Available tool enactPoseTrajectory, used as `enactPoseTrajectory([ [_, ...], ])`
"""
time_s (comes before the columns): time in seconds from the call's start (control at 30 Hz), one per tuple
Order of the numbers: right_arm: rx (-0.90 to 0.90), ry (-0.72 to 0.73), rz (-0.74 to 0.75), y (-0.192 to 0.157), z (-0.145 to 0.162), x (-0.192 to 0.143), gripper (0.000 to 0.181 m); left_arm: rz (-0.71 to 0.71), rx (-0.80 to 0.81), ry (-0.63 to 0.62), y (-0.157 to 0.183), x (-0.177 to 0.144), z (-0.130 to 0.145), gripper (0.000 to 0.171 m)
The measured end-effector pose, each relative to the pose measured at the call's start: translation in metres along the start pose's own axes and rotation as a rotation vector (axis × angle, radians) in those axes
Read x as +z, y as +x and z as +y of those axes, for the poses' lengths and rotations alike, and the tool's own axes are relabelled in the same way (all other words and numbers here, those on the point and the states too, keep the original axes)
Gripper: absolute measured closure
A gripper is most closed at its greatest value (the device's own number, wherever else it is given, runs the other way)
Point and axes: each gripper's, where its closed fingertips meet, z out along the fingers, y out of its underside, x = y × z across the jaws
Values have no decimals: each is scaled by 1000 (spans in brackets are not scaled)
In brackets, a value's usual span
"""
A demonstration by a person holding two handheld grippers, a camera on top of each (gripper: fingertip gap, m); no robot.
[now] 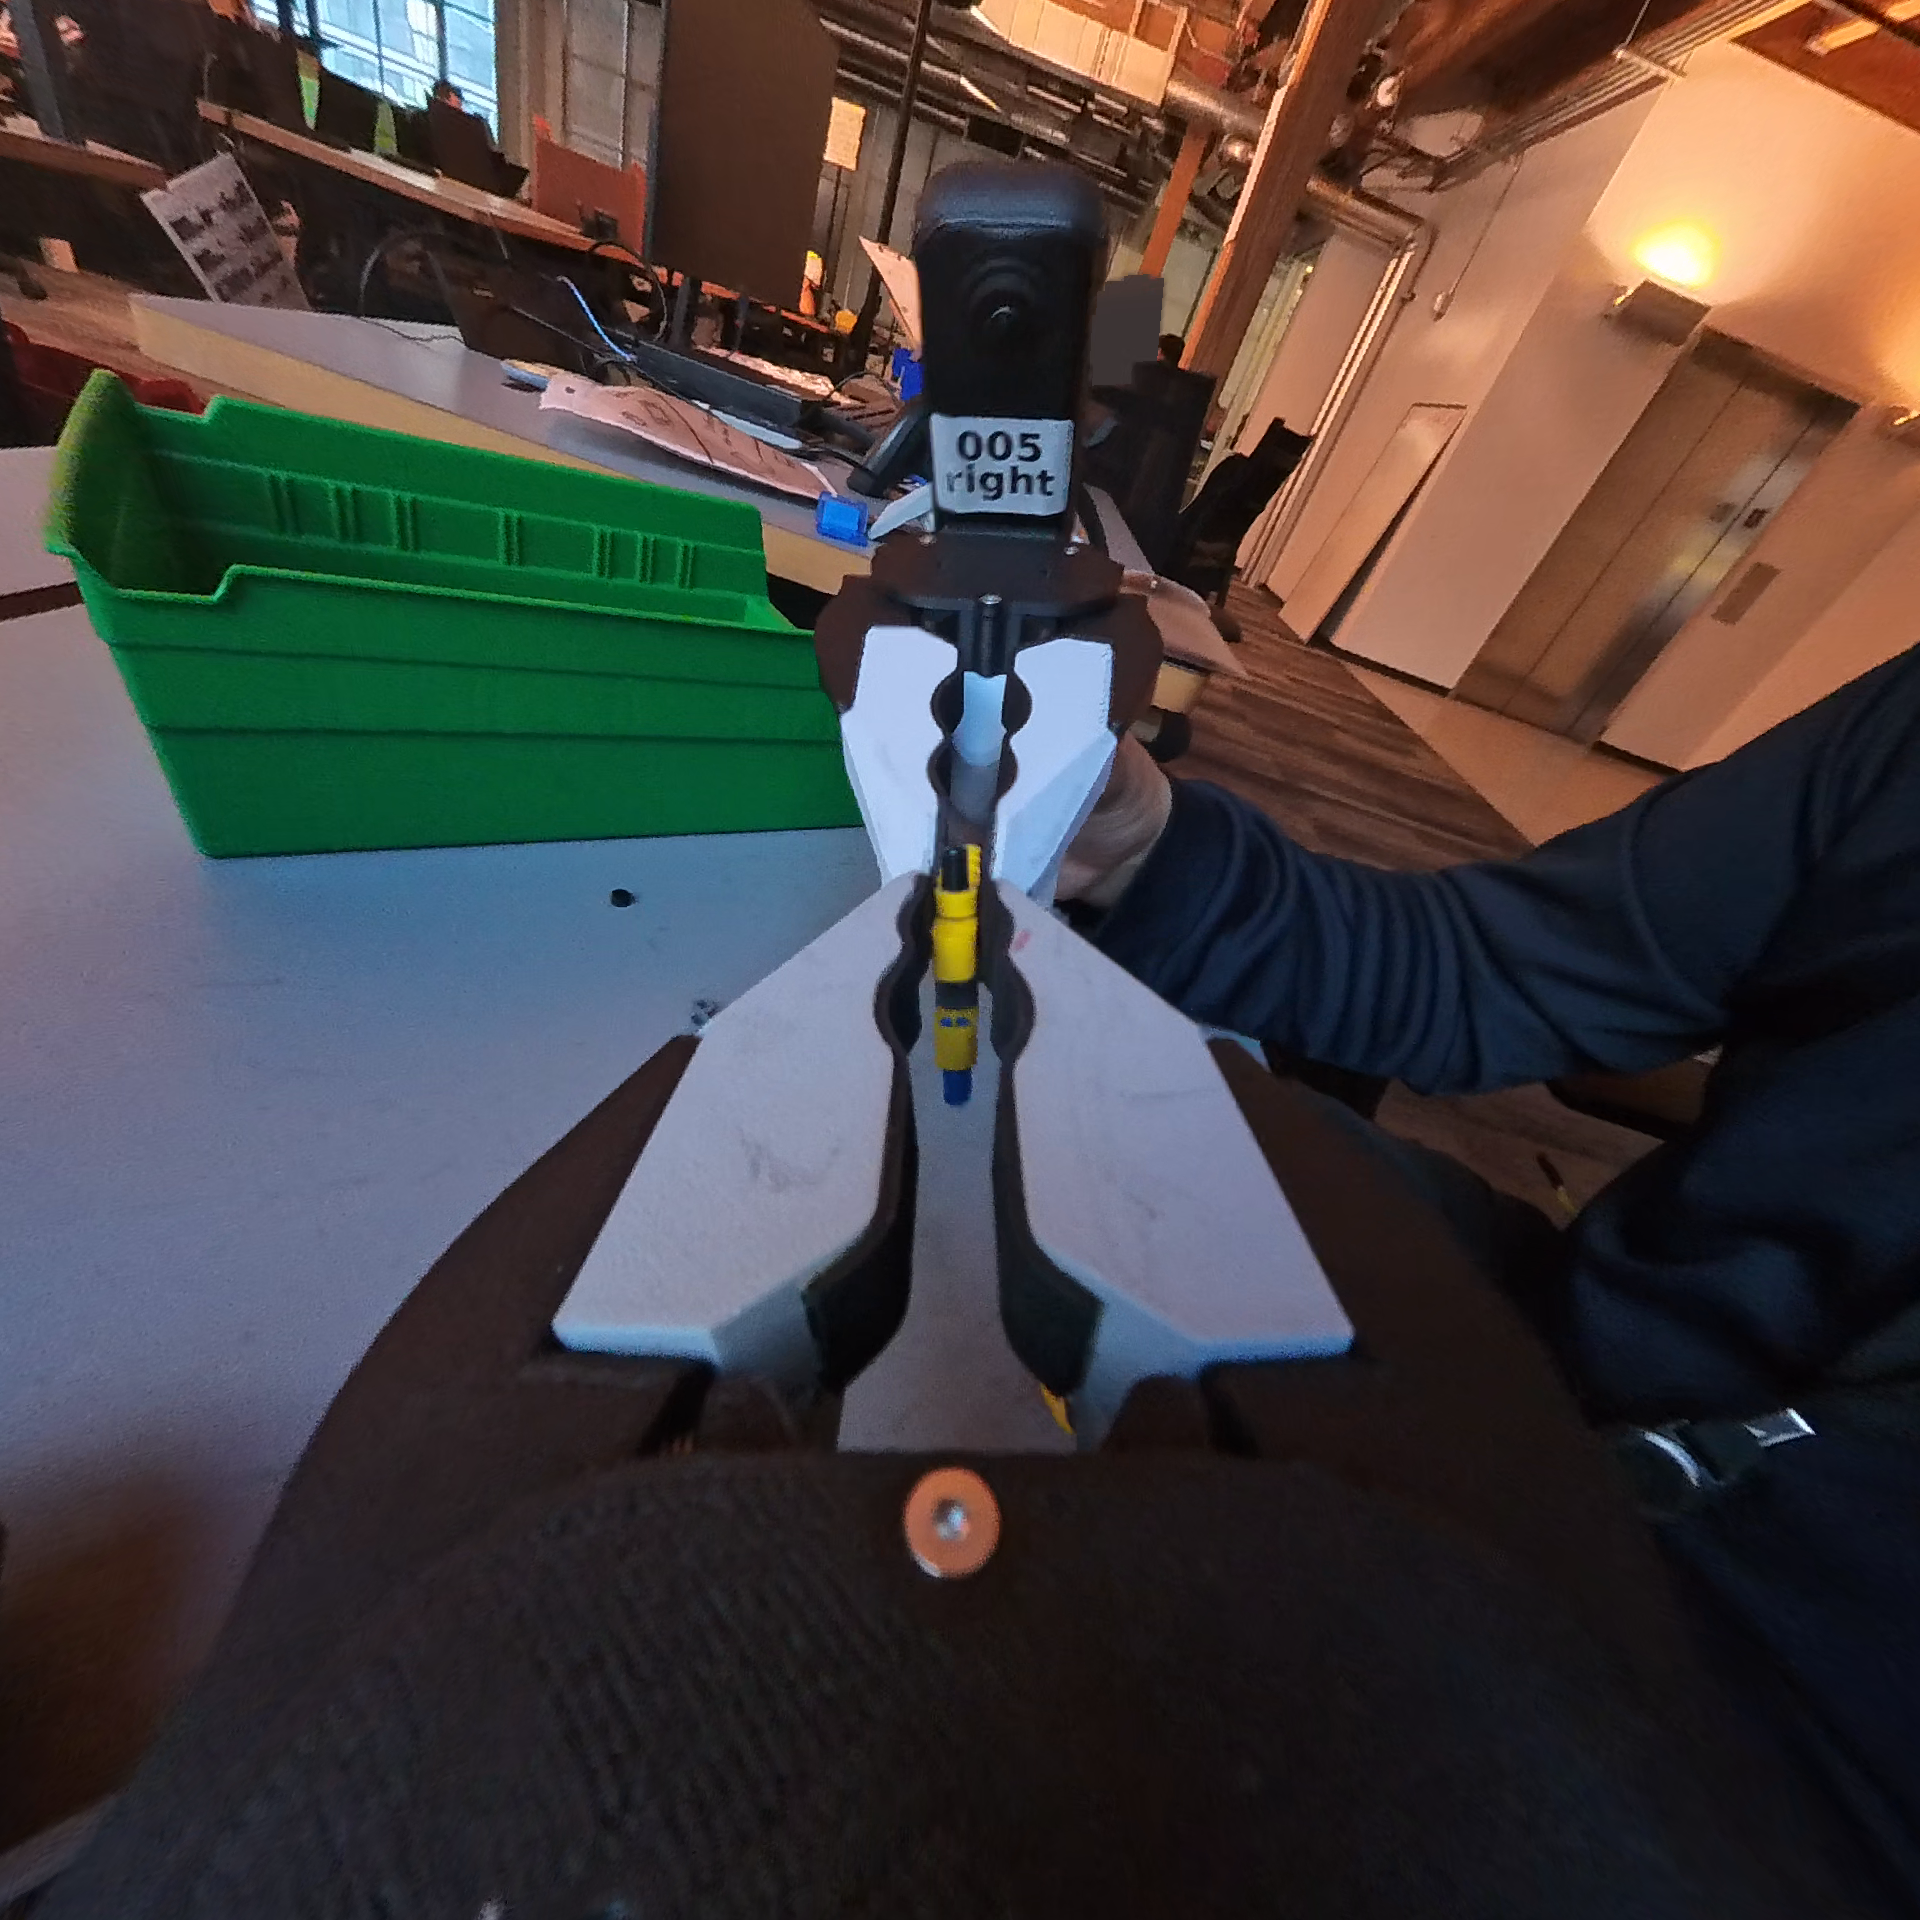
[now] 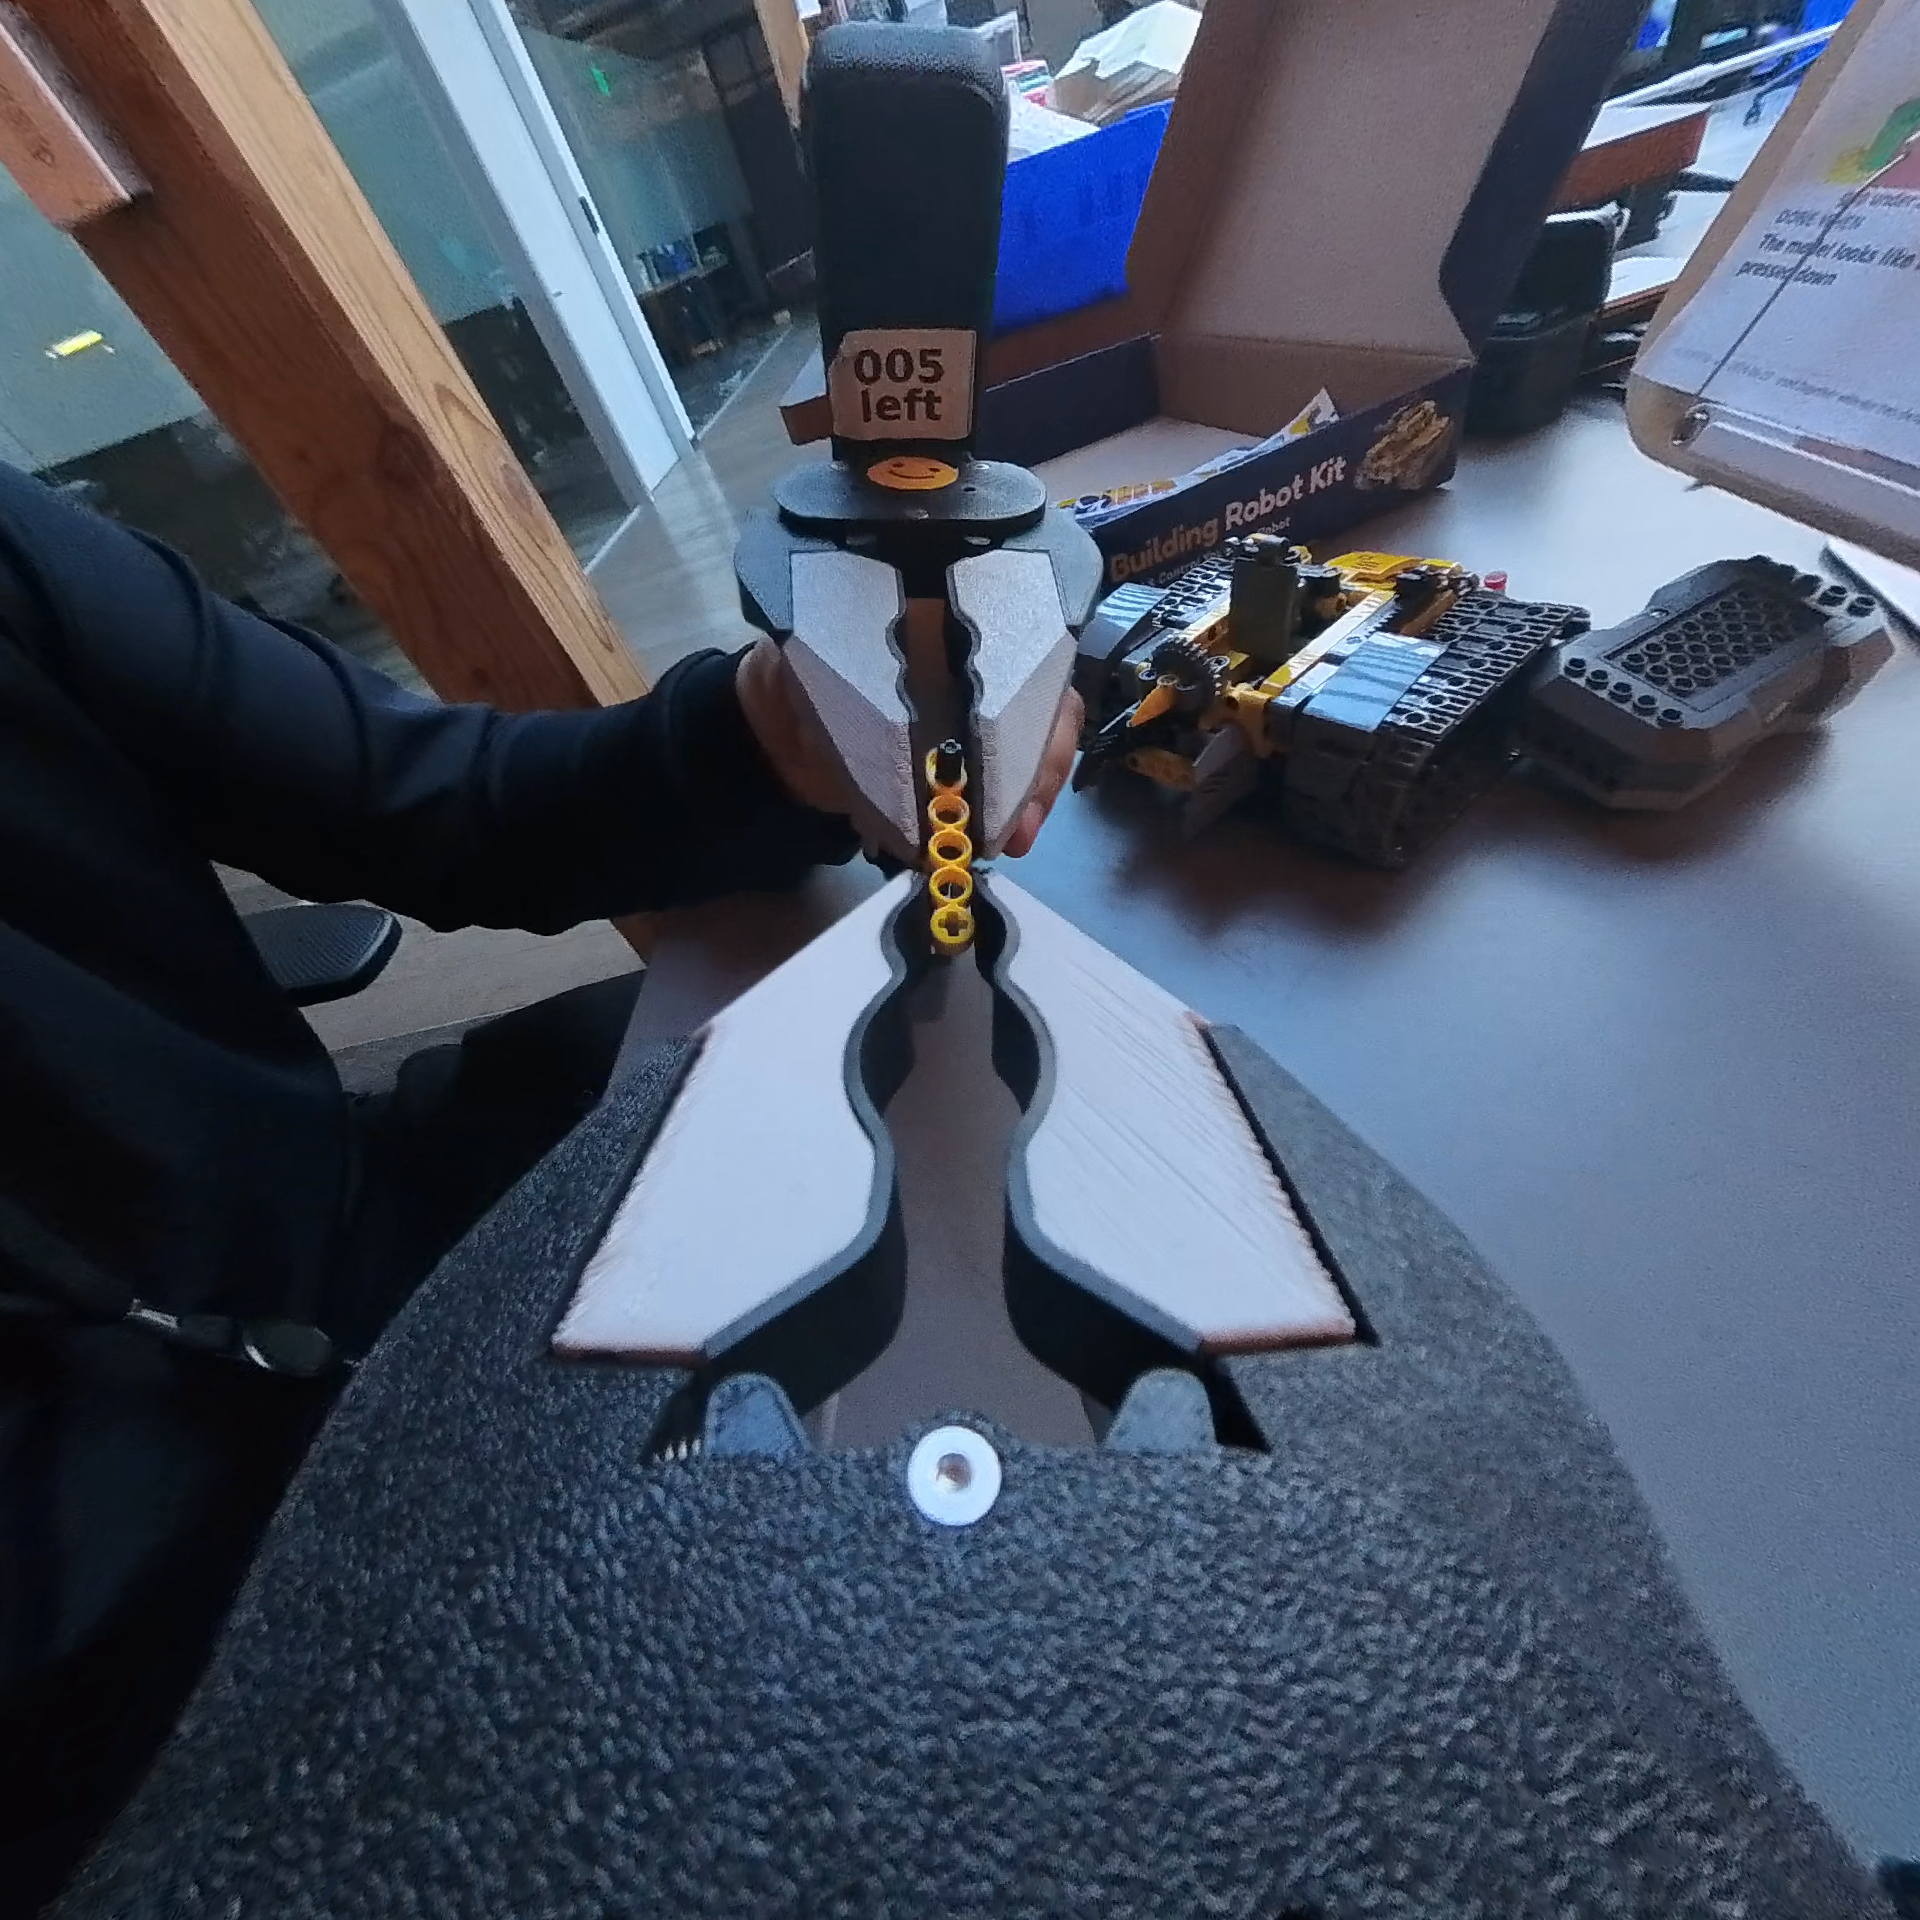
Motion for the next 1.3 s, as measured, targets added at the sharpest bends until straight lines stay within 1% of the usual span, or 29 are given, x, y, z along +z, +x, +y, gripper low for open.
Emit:
enactPoseTrajectory([
  [0.07, -13, 9, 15, 1, -2, -2, 177, -4, 3, -4, -1, -1, 0, 160],
  [0.2, 3, 52, -1, 1, -8, -6, 177, -12, 34, -14, -1, -2, 1, 166],
  [0.33, -9, 44, -20, -3, -6, -7, 176, -17, 98, -32, 3, -1, 3, 166],
  [0.43, -12, 92, -67, -11, -14, -7, 167, -33, 161, -37, 5, 1, 3, 166],
  [0.5, -37, 105, -71, -14, -16, -7, 166, -27, 203, -37, 9, 2, 2, 166],
  [0.63, -157, 95, -19, -18, -16, -3, 177, -11, 233, -50, 15, 5, 5, 166],
  [0.73, -223, 105, 3, -22, -19, -4, 177, -9, 263, -31, 18, 6, 2, 166],
  [0.9, -216, 161, -8, -25, -26, -3, 177, -28, 292, 11, 20, 6, -5, 166],
  [0.93, -211, 174, 11, -24, -28, -4, 177, -47, 275, 28, 17, 6, -7, 166],
  [1.0, -187, 236, 103, -15, -36, -6, 178, -115, 221, 81, 8, 6, -14, 165],
  [1.1, -45, 320, 70, -12, -45, -10, 179, -201, 224, 133, 6, 7, -23, 165],
  [1.17, -16, 337, 91, -9, -50, -8, 179, -243, 236, 143, 2, 4, -26, 164],
  [1.23, 7, 359, 79, -10, -56, -6, 179, -287, 277, 158, 3, -1, -31, 164],
  [1.3, 58, 392, 29, -11, -60, -3, 178, -393, 399, 120, 0, -5, -34, 164],
])
